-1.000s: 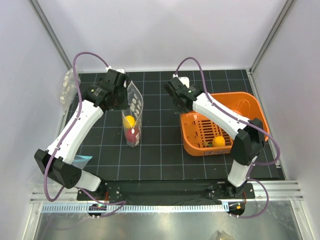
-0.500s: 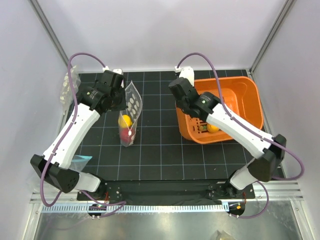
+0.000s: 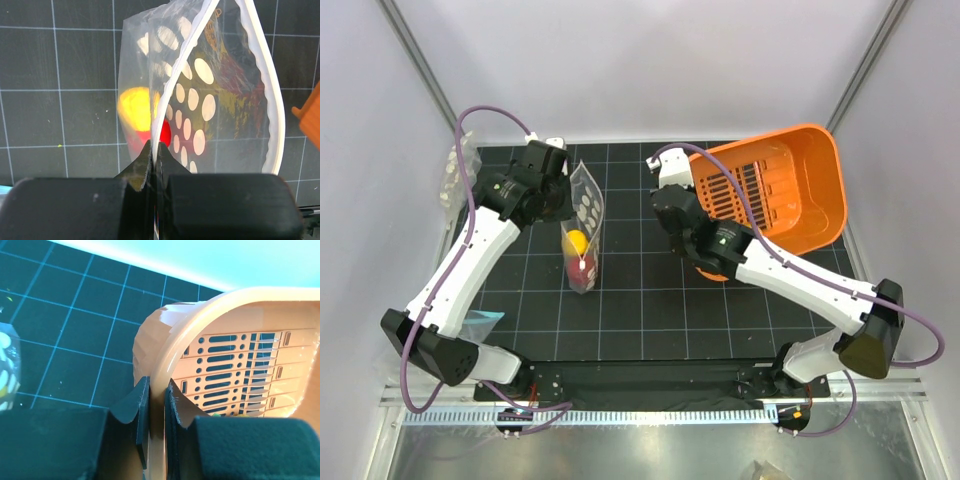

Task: Place the food in the zip-top bag and seal the zipper
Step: Place the bin at the center of the board, then pick up the fake fruit from the bin.

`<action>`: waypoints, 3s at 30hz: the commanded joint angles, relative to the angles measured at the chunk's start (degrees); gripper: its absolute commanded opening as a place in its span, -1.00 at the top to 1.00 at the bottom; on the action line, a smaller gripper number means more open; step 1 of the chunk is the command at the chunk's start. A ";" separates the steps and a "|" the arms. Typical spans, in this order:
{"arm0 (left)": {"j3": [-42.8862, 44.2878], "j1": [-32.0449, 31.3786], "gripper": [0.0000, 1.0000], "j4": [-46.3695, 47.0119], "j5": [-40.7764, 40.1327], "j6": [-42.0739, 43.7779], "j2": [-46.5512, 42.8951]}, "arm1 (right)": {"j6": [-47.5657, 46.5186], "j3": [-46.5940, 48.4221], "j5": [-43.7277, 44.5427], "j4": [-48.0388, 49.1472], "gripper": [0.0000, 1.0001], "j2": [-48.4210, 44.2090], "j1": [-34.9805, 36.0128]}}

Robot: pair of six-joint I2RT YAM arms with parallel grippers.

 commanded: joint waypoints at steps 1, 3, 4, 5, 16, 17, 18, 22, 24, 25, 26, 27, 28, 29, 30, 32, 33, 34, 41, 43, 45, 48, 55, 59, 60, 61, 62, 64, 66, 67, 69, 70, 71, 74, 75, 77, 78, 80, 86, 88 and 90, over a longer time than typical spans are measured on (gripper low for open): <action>0.80 0.38 1.00 1.36 0.06 -0.90 -1.04 | -0.77 0.00 4.10 2.49 0.98 0.26 0.24; 0.71 0.38 1.00 1.28 -0.03 -0.90 -1.30 | 1.51 0.00 3.66 1.26 0.98 0.87 0.24; 0.62 0.38 1.00 1.19 -0.20 -0.99 -1.30 | 2.30 0.35 2.53 -1.10 0.98 2.18 0.24; 0.54 0.38 1.00 1.01 -0.21 -0.90 -1.30 | 3.36 1.74 1.91 -2.60 0.98 3.15 0.24; -0.34 0.38 0.99 1.27 -0.73 -1.16 -1.48 | 18.65 14.94 -10.04 -27.92 0.95 18.19 0.06; -0.43 0.38 1.00 1.45 -0.73 -1.25 -1.39 | 18.83 14.77 -10.57 -28.01 0.90 18.54 0.06; -0.35 0.38 0.99 1.54 -0.91 -1.34 -1.22 | 18.92 14.50 -11.79 -27.93 0.76 18.63 0.15; 0.01 0.38 1.00 1.36 -1.70 -0.90 -0.86 | 18.83 14.85 -16.19 -27.48 0.13 18.80 -0.81; 0.27 0.38 1.00 1.36 -2.05 -0.47 -0.69 | 20.14 18.27 -18.38 -30.02 -0.04 19.59 -1.60; 0.79 0.38 0.99 1.36 -2.14 -0.38 -0.69 | 20.41 19.85 -19.36 -32.21 -0.07 20.03 -2.30; 0.88 0.38 0.99 1.28 -2.31 -0.20 -0.69 | 20.59 20.21 -20.32 -32.93 -0.15 19.78 -2.57; 1.06 0.38 1.00 1.36 -2.32 -0.11 -0.51 | 20.59 20.04 -21.46 -33.20 -0.17 19.25 -2.66; 1.41 0.46 1.00 1.45 -2.32 -0.02 -0.51 | 20.59 19.17 -23.13 -33.38 -0.18 17.85 -2.92; 1.59 0.47 0.99 1.36 -2.23 -0.02 -0.34 | 20.85 18.64 -24.28 -33.64 -0.19 16.88 -3.01; 1.59 0.47 1.00 1.45 -2.23 -0.02 -0.33 | 21.03 17.94 -25.24 -33.81 -0.19 16.00 -3.36; 1.24 0.38 1.00 1.71 -2.14 0.06 -0.25 | 21.91 16.01 -28.92 -35.39 -0.24 13.90 -4.41; 1.15 0.46 0.99 1.89 -2.05 0.06 -0.25 | 21.91 15.04 -29.73 -35.75 -0.27 13.01 -4.50; 0.98 0.38 1.00 1.98 -1.96 0.06 -0.25 | 22.00 14.07 -30.35 -35.75 -0.32 11.87 -4.51; 0.97 0.38 1.00 2.59 -1.44 0.50 -0.33 | 22.26 15.26 -37.56 -42.23 -0.36 3.25 -9.33; 0.97 0.38 1.00 2.94 -1.35 0.59 -0.51 | 22.09 17.22 -35.89 -46.63 -0.37 2.29 -10.56; 1.15 0.38 1.00 3.30 -1.09 0.85 -0.60 | 22.35 16.79 -36.85 -48.66 -0.40 0.45 -12.58; 1.59 0.38 1.00 3.03 -0.65 1.03 -0.16 | 22.87 13.81 -37.65 -50.42 -0.57 -0.70 -18.82; 1.06 0.38 0.99 3.39 0.94 0.77 -0.25 | 22.96 3.62 -40.89 -50.44 -0.99 0.53 -25.86; 1.67 0.38 0.99 3.03 1.11 0.85 -0.25 | 23.05 0.35 -43.79 -46.48 -0.99 1.49 -28.58; 2.02 0.38 1.00 2.86 1.20 0.86 -0.25 | 22.71 0.09 -44.49 -45.52 -1.00 1.93 -29.11; 2.12 0.38 0.99 2.77 1.20 0.94 -0.25 | 22.27 -0.09 -44.94 -45.33 -1.00 2.54 -29.29; 2.03 0.38 0.99 2.77 1.46 0.94 -0.25 | 22.09 -0.09 -45.38 -45.24 -0.99 4.20 -29.29; 1.77 0.38 1.00 2.77 1.38 0.94 -0.33 | 21.74 -0.70 -45.56 -44.28 -0.99 5.44 -29.38; 1.24 0.38 1.00 2.86 1.38 0.68 -0.42 | 21.82 -1.40 -45.91 -42.44 -0.99 7.28 -29.90; 1.24 0.38 1.00 2.86 1.38 0.59 -0.42 | 21.74 -1.67 -46.26 -41.82 -0.99 7.99 -30.17; 1.15 0.29 1.00 3.03 1.46 0.33 -0.16 | 22.00 -2.20 -46.70 -39.72 -0.99 10.44 -30.69; 1.41 0.38 0.99 3.03 1.64 0.24 0.10 | 22.17 -2.81 -46.96 -39.10 -0.99 11.24 -31.22; 1.94 0.38 1.00 2.77 1.99 0.24 0.45 | 22.52 -3.07 -47.49 -38.48 -0.99 12.29 -31.40; 3.87 0.38 1.00 1.72 2.25 0.50 1.77 | 24.11 -4.57 -46.79 -36.63 -0.99 15.02 -32.19; 4.66 0.38 1.00 1.37 2.43 1.20 2.47 | 24.80 -5.01 -46.53 -35.67 -0.99 15.29 -32.28; 5.89 0.38 0.99 0.49 1.73 1.99 2.65 | 25.25 -6.94 -45.04 -34.35 -0.88 15.82 -32.28; 5.90 0.38 0.99 0.48 1.03 2.43 2.31 | 25.86 -8.16 -44.25 -34.08 -0.80 15.82 -32.37; 5.55 0.38 1.00 0.40 -0.47 3.23 1.95 | 26.39 -9.22 -43.36 -33.29 -0.38 15.12 -32.37; 3.27 0.38 0.99 2.50 0.85 2.35 0.19 | 24.20 -6.43 -40.73 -32.49 0.22 10.38 -32.45; 2.03 0.38 1.00 4.78 1.99 2.17 -0.16 | 22.54 -1.42 -39.67 -33.72 0.24 9.93 -32.37; 2.20 0.38 1.00 4.71 2.96 2.09 0.28 | 20.86 4.44 -38.00 -36.36 0.24 9.67 -32.37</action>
